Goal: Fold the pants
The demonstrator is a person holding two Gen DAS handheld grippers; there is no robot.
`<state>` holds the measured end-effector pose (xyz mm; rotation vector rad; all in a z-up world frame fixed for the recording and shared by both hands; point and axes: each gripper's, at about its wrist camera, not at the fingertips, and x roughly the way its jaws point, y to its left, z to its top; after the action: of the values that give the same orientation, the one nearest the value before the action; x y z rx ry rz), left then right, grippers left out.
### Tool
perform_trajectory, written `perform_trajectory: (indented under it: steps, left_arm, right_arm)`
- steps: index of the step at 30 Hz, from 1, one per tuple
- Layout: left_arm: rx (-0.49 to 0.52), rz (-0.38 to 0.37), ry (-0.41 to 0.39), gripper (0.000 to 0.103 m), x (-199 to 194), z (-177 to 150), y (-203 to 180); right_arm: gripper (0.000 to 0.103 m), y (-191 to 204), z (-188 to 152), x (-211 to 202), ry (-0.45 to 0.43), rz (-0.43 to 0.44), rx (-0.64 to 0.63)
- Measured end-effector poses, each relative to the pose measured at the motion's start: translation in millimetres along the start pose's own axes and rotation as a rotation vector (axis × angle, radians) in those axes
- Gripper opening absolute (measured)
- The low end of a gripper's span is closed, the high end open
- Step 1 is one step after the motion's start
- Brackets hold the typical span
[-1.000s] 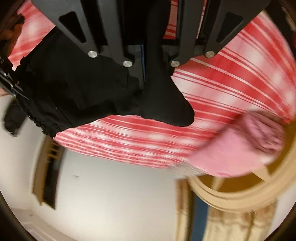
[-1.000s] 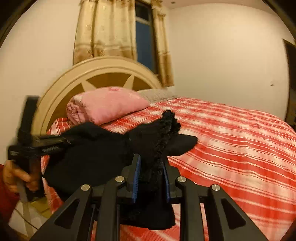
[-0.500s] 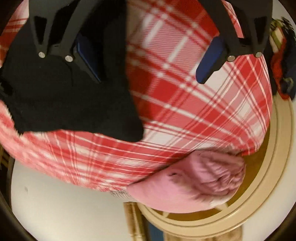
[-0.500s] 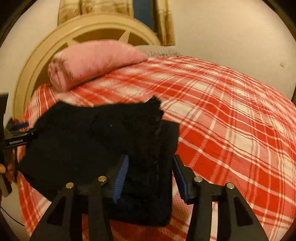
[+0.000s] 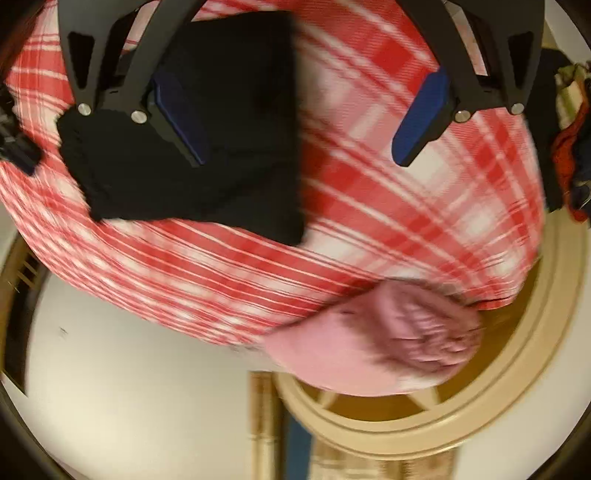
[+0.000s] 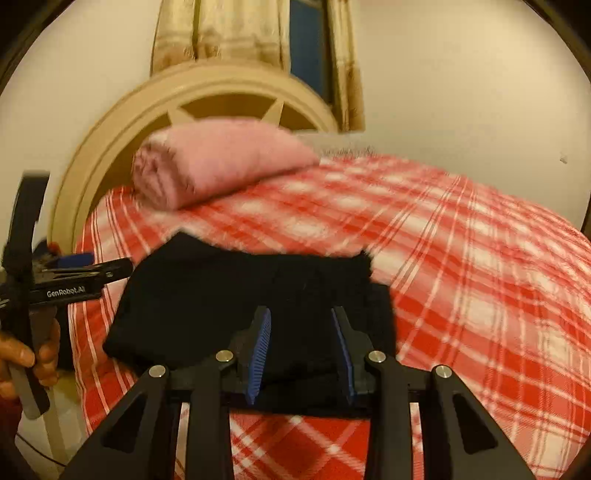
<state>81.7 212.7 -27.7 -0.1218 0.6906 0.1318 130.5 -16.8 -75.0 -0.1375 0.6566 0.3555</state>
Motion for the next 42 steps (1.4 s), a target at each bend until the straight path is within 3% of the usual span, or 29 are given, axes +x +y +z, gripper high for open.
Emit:
perform_trajectory:
  steps: [3,4,6,7,9,12,18,24,27,31,42]
  left_arm:
    - [0.049,0.007,0.061,0.101,19,-17,-24]
    - [0.065,0.023,0.099,0.101,29,-26,-29]
    - [0.043,0.024,0.130,0.102,40,-41,-28]
    - [-0.008,0.006,0.101,0.103,37,-44,-20]
    - [-0.063,-0.026,0.131,0.103,38,-45,-12]
    - [-0.080,-0.027,0.160,0.103,35,-39,-9]
    - [0.064,0.074,0.059,0.103,-4,-39,-23]
    - [0.151,0.125,-0.036,0.103,-47,-45,-32]
    - [0.169,0.118,-0.062,0.103,-67,-47,-33]
    - [0.181,0.109,-0.071,0.103,-93,-51,-35]
    - [0.170,0.070,-0.165,0.103,-155,-54,-39]
  right_arm:
    - [0.035,-9,-26,33,0.176,-0.024,0.054]
    - [0.035,-14,-35,39,0.197,-0.018,0.083]
    - [0.043,-23,-42,35,0.152,-0.003,0.126]
    - [0.043,-26,-43,35,0.159,0.007,0.147]
    - [0.045,-27,-40,35,0.167,0.016,0.164]
    - [0.045,-24,-37,24,0.162,0.002,0.191]
    - [0.060,-28,-48,-29,0.059,-0.010,0.341]
    - [0.061,-10,-58,-79,-0.007,-0.029,0.389]
    - [0.062,4,-56,-103,-0.041,-0.044,0.371]
    - [0.073,18,-51,-136,-0.097,-0.056,0.352]
    - [0.073,42,-48,-224,-0.242,-0.134,0.347]
